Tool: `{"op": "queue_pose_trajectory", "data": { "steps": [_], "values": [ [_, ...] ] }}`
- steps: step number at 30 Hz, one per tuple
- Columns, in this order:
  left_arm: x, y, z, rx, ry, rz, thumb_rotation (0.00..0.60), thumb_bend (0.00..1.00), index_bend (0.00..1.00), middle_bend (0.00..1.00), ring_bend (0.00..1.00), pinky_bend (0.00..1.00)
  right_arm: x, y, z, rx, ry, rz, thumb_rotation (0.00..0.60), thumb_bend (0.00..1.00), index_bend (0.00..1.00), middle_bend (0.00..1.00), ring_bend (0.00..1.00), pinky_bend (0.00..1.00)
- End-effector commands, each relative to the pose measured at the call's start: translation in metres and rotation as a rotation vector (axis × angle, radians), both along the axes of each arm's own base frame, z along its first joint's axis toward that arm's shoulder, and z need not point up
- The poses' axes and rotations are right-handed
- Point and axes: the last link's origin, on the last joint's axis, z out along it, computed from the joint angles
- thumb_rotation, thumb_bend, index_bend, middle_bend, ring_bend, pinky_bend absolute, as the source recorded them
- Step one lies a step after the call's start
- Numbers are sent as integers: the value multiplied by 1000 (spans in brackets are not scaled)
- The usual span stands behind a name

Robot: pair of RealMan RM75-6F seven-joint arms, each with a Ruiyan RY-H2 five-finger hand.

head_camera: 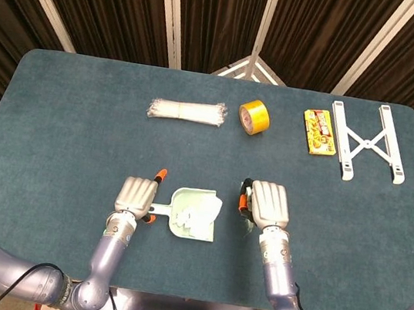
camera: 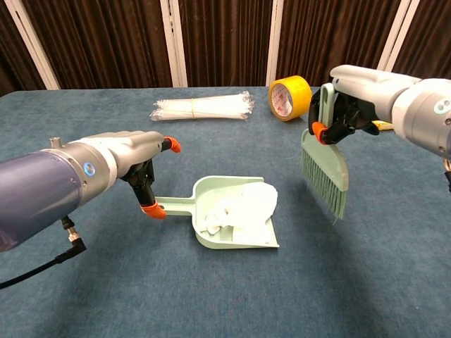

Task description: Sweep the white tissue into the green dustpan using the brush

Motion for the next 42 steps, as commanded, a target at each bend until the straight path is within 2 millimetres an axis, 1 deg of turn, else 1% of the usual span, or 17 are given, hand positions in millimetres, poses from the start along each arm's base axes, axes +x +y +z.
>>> {"op": "queue_pose_trajectory", "data": {
  "steps": [1, 4, 8, 10, 14, 15, 17, 19, 21, 22, 23, 25, 32, 36, 38, 40, 42],
  "values": [
    [1, 0, 9, 18, -29, -18, 600, 0, 7, 802, 925, 1000, 0, -1, 5, -16, 4, 5, 600, 1000, 784, 887, 931, 835],
    [1, 1, 20, 42, -70, -37, 600, 0, 0, 686, 858, 982, -1, -4, 12, -37, 10, 5, 600, 1000, 784, 887, 931, 835],
    [0, 1, 31, 66, -110, -51, 600, 0, 0, 586, 790, 928, -3, -8, 18, -57, 17, 5, 600, 1000, 784, 887, 931, 835],
    [-1, 2, 37, 80, -128, -61, 600, 0, 0, 502, 717, 851, -5, -10, 22, -68, 23, 4, 600, 1000, 784, 887, 931, 835],
    [-3, 1, 57, 116, -182, -83, 600, 0, 0, 398, 578, 734, -15, -16, 33, -99, 36, -11, 600, 1000, 784, 887, 931, 835],
    [-4, 0, 65, 125, -205, -91, 600, 0, 0, 366, 525, 690, -19, -17, 38, -107, 40, -15, 600, 1000, 784, 887, 931, 835],
    [-10, -7, 89, 163, -250, -117, 600, 0, 0, 308, 429, 592, -35, -21, 50, -142, 64, -39, 600, 1000, 784, 887, 931, 835],
    [-17, -12, 99, 168, -261, -138, 600, 0, 0, 243, 311, 450, -41, -22, 55, -146, 71, -38, 600, 1000, 784, 887, 931, 835],
    [-23, -16, 107, 179, -266, -153, 600, 0, 0, 204, 234, 363, -48, -24, 60, -157, 85, -38, 600, 1000, 784, 887, 931, 835],
    [-29, -19, 114, 190, -268, -164, 600, 0, 0, 186, 208, 339, -52, -25, 63, -164, 92, -37, 600, 1000, 784, 887, 931, 835],
    [-37, -22, 121, 211, -260, -166, 600, 0, 0, 177, 200, 331, -57, -26, 67, -179, 101, -46, 600, 1000, 784, 887, 931, 835],
    [-45, -27, 127, 222, -258, -173, 600, 0, 0, 162, 197, 318, -62, -26, 71, -190, 105, -52, 600, 1000, 784, 887, 931, 835],
    [-79, -39, 144, 253, -248, -151, 600, 0, 0, 156, 195, 312, -81, -28, 85, -226, 144, -81, 600, 1000, 784, 887, 931, 835],
    [-96, -45, 152, 263, -239, -128, 600, 0, 0, 129, 164, 294, -91, -28, 89, -243, 191, -84, 600, 1000, 781, 887, 930, 831],
    [-103, -47, 157, 267, -238, -122, 600, 0, 0, 118, 146, 282, -97, -26, 89, -249, 221, -82, 600, 1000, 739, 860, 897, 784],
    [-107, -48, 160, 272, -241, -120, 600, 0, 0, 106, 127, 267, -100, -23, 87, -245, 253, -70, 600, 1000, 637, 774, 804, 710],
    [-112, -51, 163, 281, -245, -120, 600, 0, 0, 102, 127, 265, -106, -20, 85, -244, 311, -54, 600, 1000, 583, 737, 765, 683]
  ]
}}
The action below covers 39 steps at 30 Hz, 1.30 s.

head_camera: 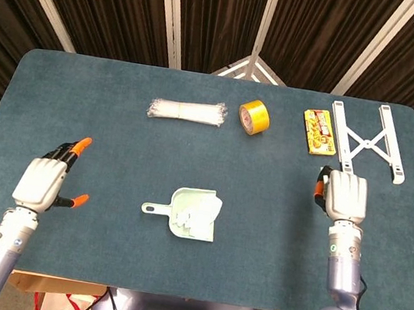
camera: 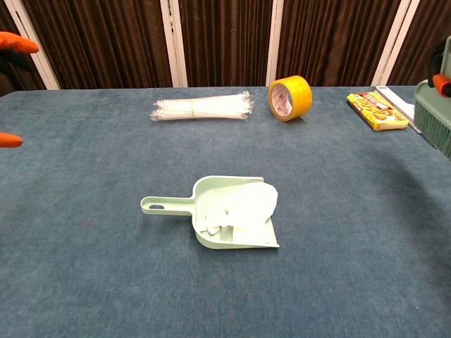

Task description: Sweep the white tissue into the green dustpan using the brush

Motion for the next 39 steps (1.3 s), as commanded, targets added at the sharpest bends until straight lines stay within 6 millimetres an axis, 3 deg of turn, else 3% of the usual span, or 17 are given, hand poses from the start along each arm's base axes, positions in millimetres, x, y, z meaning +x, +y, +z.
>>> {"op": "queue_pose_trajectory", "data": {
  "steps": [1, 3, 5, 7, 10, 13, 16, 26, 32, 39],
  "values": [
    [-9, -5, 4, 9, -5, 6, 600, 0, 0, 101, 127, 265, -10, 5, -3, 2, 93, 10, 600, 1000, 563, 730, 757, 665],
    [-13, -8, 5, 6, -15, 13, 600, 0, 0, 101, 127, 265, -16, 6, -4, -10, 132, 7, 600, 1000, 501, 685, 709, 614],
    [-17, -11, 5, 6, -30, 17, 600, 0, 0, 100, 126, 265, -21, 8, -7, -10, 144, -10, 600, 974, 382, 579, 591, 530],
    [-22, -14, 6, 6, -35, 23, 600, 0, 0, 97, 126, 265, -26, 11, -12, 9, 136, -37, 600, 843, 217, 427, 426, 443],
    [-29, -17, 5, 0, -28, 29, 600, 0, 0, 78, 102, 257, -26, 14, -16, 35, 120, -45, 600, 709, 95, 304, 289, 352],
    [-34, -20, 4, -9, -32, 37, 600, 0, 0, 45, 73, 233, -21, 17, -20, 52, 88, -28, 600, 582, 2, 162, 136, 203],
    [-37, -23, 4, -16, -31, 39, 600, 0, 0, 9, 44, 210, -18, 23, -27, 78, 60, -24, 600, 473, 0, 43, 36, 125],
    [-48, -32, 7, -15, -21, 44, 600, 0, 0, 0, 11, 168, -10, 36, -36, 117, 11, -26, 600, 262, 0, 0, 0, 86],
    [-51, -36, 9, -16, -27, 42, 600, 0, 0, 0, 11, 168, -7, 42, -35, 123, -34, -22, 600, 246, 0, 0, 0, 86],
    [-48, -40, 12, -15, -45, 31, 600, 0, 0, 0, 11, 168, 21, 46, -24, 111, -76, 52, 600, 246, 0, 0, 0, 85]
  ]
}}
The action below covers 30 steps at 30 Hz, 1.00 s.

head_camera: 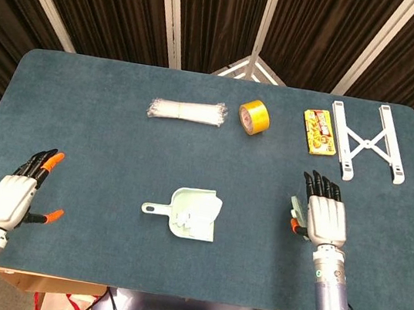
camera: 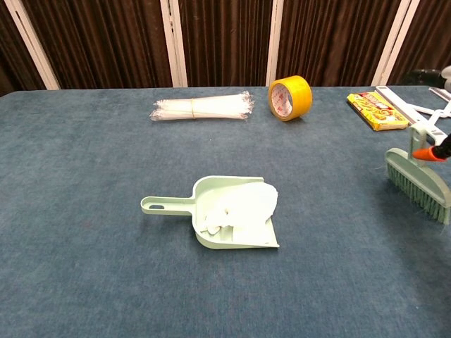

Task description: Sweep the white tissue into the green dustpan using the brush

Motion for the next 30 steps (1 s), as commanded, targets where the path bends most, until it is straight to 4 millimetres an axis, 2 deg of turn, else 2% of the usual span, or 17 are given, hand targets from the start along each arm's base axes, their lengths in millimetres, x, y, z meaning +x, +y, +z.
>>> {"op": "queue_pose_trajectory", "data": {
  "steps": [1, 10, 16, 19, 23, 27, 30],
  "values": [
    [1, -1, 0, -2, -5, -3, 600, 0, 0, 0, 11, 168, 17, 1, 8, -17, -14, 49, 600, 246, 0, 0, 0, 85],
    [3, -2, 2, 2, -20, -8, 600, 0, 0, 0, 11, 167, 54, -3, 30, -65, -27, 117, 600, 246, 0, 0, 0, 86],
    [2, -3, 2, -1, -19, -9, 600, 0, 0, 0, 11, 168, 56, -15, 43, -109, 5, 95, 600, 246, 0, 0, 0, 86],
    [1, -3, 2, -3, -15, -6, 600, 0, 0, 0, 11, 168, 45, -16, 45, -113, 28, 60, 600, 246, 0, 0, 0, 86],
    [-3, -3, 3, 0, 4, -5, 600, 0, 0, 0, 11, 167, 16, -9, 44, -98, 69, 8, 600, 246, 0, 0, 0, 86],
    [-11, -6, 6, 18, 45, -8, 600, 0, 0, 0, 8, 162, -19, 10, 45, -77, 137, -10, 600, 246, 0, 0, 0, 86],
    [-21, -12, 10, 39, 92, -17, 600, 0, 0, 0, 0, 116, -45, 30, 50, -75, 172, -2, 600, 246, 0, 0, 0, 84]
  ]
}}
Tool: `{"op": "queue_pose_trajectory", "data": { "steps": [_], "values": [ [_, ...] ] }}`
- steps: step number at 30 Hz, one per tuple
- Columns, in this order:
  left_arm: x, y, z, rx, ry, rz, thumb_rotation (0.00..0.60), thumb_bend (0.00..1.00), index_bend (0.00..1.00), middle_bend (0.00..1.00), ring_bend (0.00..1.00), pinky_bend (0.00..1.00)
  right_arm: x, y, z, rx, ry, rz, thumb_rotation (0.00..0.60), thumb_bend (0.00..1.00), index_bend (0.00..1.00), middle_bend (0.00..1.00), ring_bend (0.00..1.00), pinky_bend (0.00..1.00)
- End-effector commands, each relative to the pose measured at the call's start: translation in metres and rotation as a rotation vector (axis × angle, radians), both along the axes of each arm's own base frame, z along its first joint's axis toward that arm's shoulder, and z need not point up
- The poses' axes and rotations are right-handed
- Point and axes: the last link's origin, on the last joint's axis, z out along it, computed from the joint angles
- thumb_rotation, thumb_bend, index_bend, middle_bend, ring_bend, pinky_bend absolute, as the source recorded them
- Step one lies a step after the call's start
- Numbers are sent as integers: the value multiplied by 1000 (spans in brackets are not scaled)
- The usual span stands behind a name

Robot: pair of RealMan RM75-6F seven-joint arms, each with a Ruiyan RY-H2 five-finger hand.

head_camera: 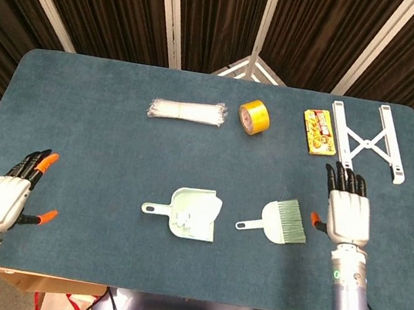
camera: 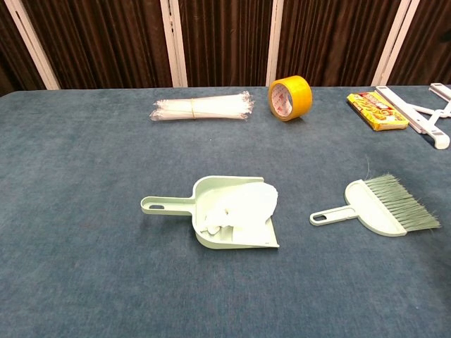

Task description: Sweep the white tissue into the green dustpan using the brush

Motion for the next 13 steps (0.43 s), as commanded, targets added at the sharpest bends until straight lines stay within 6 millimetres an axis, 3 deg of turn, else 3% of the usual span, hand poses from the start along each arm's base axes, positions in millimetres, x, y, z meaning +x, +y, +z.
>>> {"op": "queue_pose_trajectory", "data": {
  "steps": [1, 6, 10, 13],
  "values": [
    [-12, -8, 5, 22, 60, -10, 600, 0, 0, 0, 0, 102, -42, 31, 8, 8, 51, -6, 600, 246, 0, 0, 0, 78],
    [-31, -25, 12, 44, 134, -17, 600, 0, 0, 0, 0, 7, -74, 79, 23, 10, 4, 6, 600, 246, 0, 0, 0, 42],
    [-44, -35, 21, 87, 190, -30, 600, 0, 0, 0, 0, 0, -96, 114, 29, 1, 6, 40, 600, 246, 0, 0, 0, 11],
    [-52, -41, 24, 99, 206, -27, 600, 0, 0, 0, 0, 0, -102, 124, 33, -12, 4, 75, 600, 246, 0, 0, 0, 11]
  ]
}}
